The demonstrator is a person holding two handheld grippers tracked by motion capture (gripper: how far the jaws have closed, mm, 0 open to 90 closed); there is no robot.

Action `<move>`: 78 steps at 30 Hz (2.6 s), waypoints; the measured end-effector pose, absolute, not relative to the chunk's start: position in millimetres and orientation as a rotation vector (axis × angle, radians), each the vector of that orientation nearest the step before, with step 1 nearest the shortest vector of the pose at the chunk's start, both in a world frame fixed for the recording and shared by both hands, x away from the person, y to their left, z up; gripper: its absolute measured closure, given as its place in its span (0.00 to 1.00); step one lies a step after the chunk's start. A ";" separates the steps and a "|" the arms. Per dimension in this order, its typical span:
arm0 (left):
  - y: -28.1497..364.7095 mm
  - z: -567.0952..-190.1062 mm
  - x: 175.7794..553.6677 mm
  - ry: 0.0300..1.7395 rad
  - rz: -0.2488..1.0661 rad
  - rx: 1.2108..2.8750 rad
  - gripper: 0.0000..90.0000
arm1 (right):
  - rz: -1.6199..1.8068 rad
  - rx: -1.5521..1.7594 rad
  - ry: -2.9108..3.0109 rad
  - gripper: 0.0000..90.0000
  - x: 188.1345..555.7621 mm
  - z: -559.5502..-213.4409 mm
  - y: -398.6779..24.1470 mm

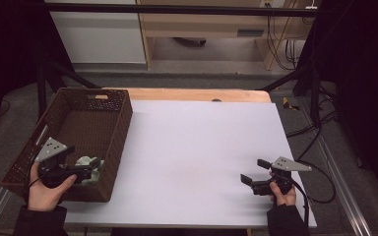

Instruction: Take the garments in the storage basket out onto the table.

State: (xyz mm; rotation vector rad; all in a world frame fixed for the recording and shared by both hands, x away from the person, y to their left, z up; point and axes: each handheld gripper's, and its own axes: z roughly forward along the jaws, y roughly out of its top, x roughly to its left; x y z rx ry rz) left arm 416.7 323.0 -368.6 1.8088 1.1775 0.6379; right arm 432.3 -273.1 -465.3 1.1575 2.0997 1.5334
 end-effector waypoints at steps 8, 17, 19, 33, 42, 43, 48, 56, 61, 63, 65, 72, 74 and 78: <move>325.7 -376.5 420.6 1.237 0.653 1.872 0.00 | 1.529 1.158 2.103 0.03 432.3 -465.4 -273.1; 329.0 -384.3 423.4 1.297 0.644 1.943 0.07 | 1.527 1.157 2.102 0.03 432.6 -465.7 -273.0; 329.0 -385.4 423.9 1.324 0.628 1.961 0.08 | 1.527 1.158 2.102 0.03 432.7 -465.7 -273.0; 331.6 -385.4 425.7 1.371 0.613 1.926 0.33 | 1.526 1.160 2.103 0.03 432.7 -465.8 -272.8; 327.0 -389.0 428.6 1.412 0.601 1.989 0.50 | 1.526 1.160 2.104 0.03 432.7 -465.8 -272.9; 326.8 -389.0 428.8 1.418 0.599 1.990 0.51 | 1.526 1.158 2.104 0.03 432.8 -465.8 -273.0; 325.1 -389.4 429.3 1.442 0.597 1.998 0.59 | 1.526 1.158 2.104 0.03 432.9 -465.8 -273.0; 321.7 -388.8 429.6 1.455 0.586 2.016 0.79 | 1.526 1.160 2.105 0.03 432.9 -465.9 -273.0; 320.2 -388.1 429.6 1.450 0.578 2.032 0.86 | 1.527 1.159 2.104 0.03 433.0 -465.8 -273.1; 320.0 -387.9 429.7 1.442 0.571 2.040 0.89 | 1.524 1.156 2.105 0.03 433.0 -465.8 -273.4; 319.7 -387.8 429.8 1.443 0.568 2.043 0.91 | 1.525 1.156 2.105 0.03 433.0 -465.8 -273.4; 319.4 -386.9 429.0 1.433 0.577 2.042 0.93 | 1.527 1.159 2.104 0.03 433.0 -465.8 -273.2; 319.5 -386.5 428.6 1.427 0.578 2.042 0.93 | 1.527 1.158 2.105 0.03 433.0 -465.8 -273.2; 320.2 -384.6 427.4 1.416 0.592 2.030 0.93 | 1.528 1.158 2.104 0.03 433.0 -465.8 -273.1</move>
